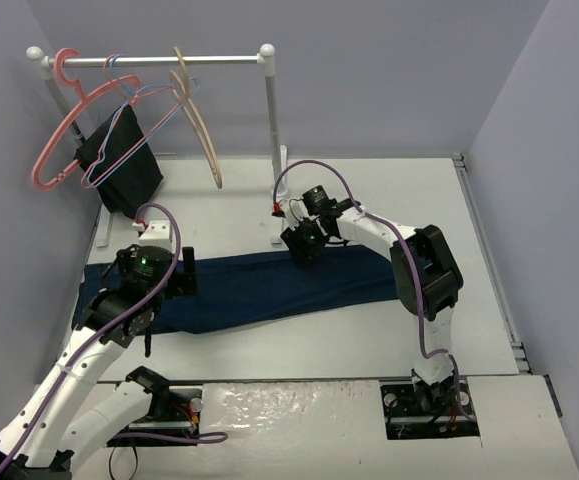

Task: Place the trousers on the hanger
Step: Fold the trousers at the center of the board.

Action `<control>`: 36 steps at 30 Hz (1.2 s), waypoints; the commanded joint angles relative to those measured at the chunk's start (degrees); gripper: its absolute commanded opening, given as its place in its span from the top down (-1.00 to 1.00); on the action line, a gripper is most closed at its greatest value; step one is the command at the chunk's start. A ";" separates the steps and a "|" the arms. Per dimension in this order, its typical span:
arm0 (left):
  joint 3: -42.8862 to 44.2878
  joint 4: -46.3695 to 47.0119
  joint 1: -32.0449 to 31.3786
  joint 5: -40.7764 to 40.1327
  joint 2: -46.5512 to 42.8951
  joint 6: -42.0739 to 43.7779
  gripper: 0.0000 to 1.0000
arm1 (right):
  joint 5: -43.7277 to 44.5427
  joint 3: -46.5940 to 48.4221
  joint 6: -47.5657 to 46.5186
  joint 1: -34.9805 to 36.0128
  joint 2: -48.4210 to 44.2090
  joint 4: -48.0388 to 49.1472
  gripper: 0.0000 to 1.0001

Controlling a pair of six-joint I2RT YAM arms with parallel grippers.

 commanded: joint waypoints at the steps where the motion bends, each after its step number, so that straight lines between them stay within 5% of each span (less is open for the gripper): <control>1: 1.10 2.59 0.50 -1.92 -0.08 1.36 -0.94 | 2.92 1.77 -1.39 0.12 -0.34 -0.79 0.31; 17: 1.19 2.77 0.59 -1.26 0.69 1.54 -0.94 | 7.32 2.31 -3.48 1.70 0.04 -0.74 0.27; 22: 1.13 2.82 0.59 -1.33 0.66 1.51 -0.94 | 6.67 2.14 -3.80 2.08 -0.07 -0.91 0.47; 26: 1.19 2.84 0.59 -1.32 0.87 1.63 -0.94 | 8.09 2.21 -4.04 2.35 0.13 -1.26 0.97; 36: 1.19 2.85 0.59 -1.04 1.07 1.63 -0.94 | 16.34 4.18 -4.84 3.91 -7.00 -2.64 1.00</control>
